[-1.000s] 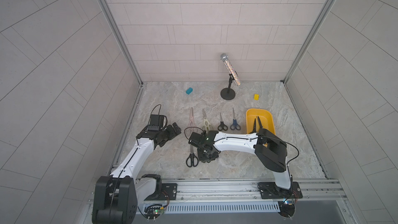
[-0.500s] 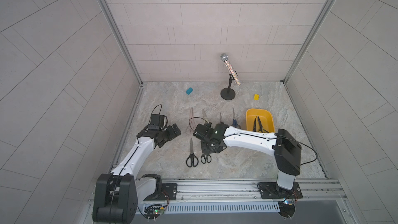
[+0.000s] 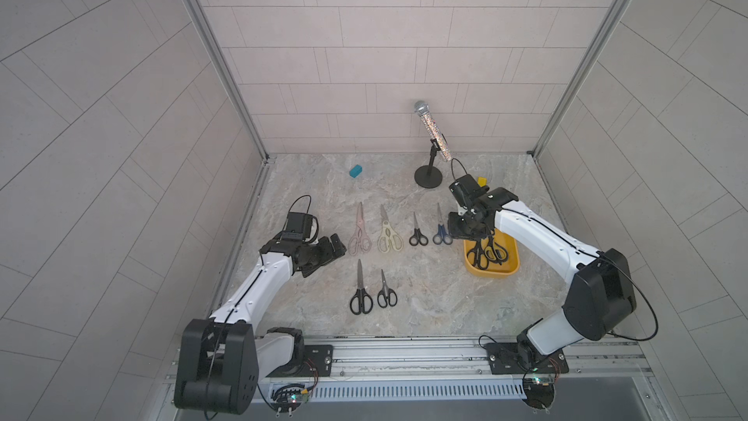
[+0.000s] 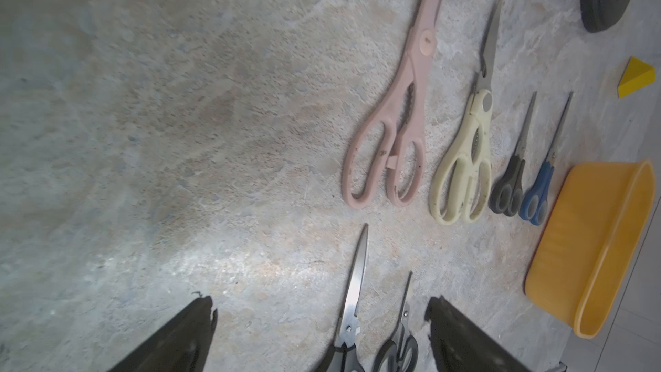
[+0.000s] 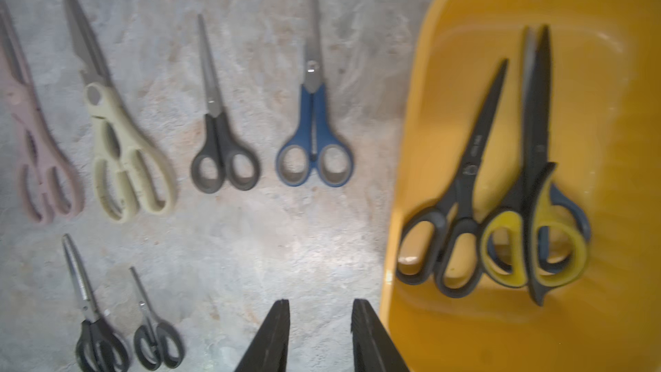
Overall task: Take the scissors out of the storage box
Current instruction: Pick up the scissors from the storage box.
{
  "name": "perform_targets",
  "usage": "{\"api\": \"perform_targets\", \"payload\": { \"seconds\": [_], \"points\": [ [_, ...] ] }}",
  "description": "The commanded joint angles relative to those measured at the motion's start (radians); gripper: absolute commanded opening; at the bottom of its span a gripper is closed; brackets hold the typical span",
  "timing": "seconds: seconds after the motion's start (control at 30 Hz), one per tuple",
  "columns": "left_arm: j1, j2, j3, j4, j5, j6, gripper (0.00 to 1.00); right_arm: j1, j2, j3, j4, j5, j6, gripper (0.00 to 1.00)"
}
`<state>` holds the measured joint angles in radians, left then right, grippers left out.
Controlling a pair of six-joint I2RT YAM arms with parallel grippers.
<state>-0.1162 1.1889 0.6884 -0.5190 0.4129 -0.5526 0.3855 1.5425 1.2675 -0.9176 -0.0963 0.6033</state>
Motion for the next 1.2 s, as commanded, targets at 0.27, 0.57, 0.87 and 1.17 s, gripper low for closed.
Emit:
{"api": "perform_targets", "payload": {
  "seconds": [0.27, 0.57, 0.87, 1.17],
  "points": [
    [-0.127, 0.11, 0.184, -0.165, -0.09, 0.155, 1.0, -0.156, 0.036, -0.063, -0.096, 0.091, -0.144, 0.33],
    [-0.178, 0.068, 0.203, -0.222, -0.234, 0.163, 1.0, -0.169, 0.113, -0.104, -0.055, 0.155, -0.14, 0.32],
    [-0.18, 0.041, 0.192, -0.206, -0.243, 0.138, 1.0, -0.19, 0.15, -0.161, 0.02, 0.158, -0.135, 0.28],
    [-0.179, 0.045, 0.174, -0.197, -0.232, 0.121, 1.0, -0.197, 0.22, -0.172, 0.078, 0.168, -0.163, 0.23]
  ]
}}
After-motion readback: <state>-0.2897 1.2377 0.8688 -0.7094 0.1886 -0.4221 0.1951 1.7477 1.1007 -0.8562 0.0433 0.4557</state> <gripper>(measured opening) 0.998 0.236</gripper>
